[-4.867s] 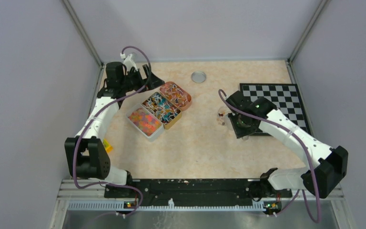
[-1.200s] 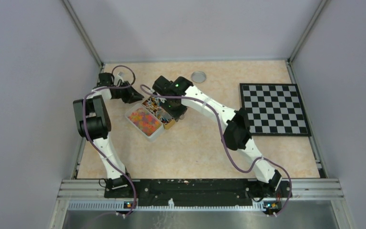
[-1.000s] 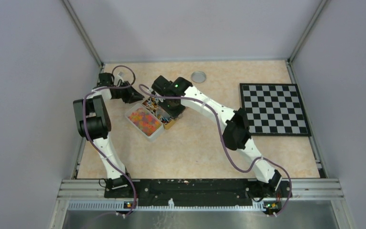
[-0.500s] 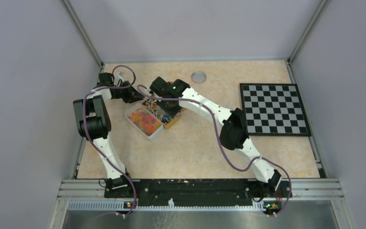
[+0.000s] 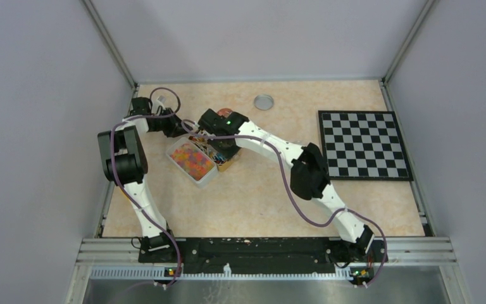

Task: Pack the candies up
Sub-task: Scoop the fake candies from the storage box.

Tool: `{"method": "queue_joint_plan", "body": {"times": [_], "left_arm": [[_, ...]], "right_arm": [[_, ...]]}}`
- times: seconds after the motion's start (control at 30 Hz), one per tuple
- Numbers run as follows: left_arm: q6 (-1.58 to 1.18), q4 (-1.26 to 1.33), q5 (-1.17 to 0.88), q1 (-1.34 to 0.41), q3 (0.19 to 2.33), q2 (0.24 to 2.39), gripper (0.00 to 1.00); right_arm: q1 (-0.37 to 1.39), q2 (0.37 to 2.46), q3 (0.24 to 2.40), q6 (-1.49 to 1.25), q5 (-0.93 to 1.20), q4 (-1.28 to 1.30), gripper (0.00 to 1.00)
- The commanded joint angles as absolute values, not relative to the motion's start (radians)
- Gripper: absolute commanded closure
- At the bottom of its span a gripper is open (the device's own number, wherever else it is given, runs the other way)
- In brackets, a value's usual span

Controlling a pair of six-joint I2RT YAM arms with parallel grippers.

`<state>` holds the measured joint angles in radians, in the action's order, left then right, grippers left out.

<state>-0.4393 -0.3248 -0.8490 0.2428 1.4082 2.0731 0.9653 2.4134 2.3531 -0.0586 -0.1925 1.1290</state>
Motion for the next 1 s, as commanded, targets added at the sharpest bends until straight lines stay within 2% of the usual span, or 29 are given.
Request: {"method": "queue_joint_plan", "body": {"times": [0.0,0.7,0.97], "left_arm": [[-0.436,-0.296,-0.873,0.250,1.414,2.076,0.75],[-0.440,-0.293,-0.876,0.249,1.414,2.078,0.74],[-0.443,-0.289,-0.879,0.249,1.414,2.079,0.74]], "right_arm": [[0.982,2.367,2.332,-0.056,-0.218,1.044,1.00],[0.982,2.333,2.260,-0.065,-0.223,0.927,1.00],[0.982,2.290,2.143,-0.055,-0.243,0.829,1.00]]}}
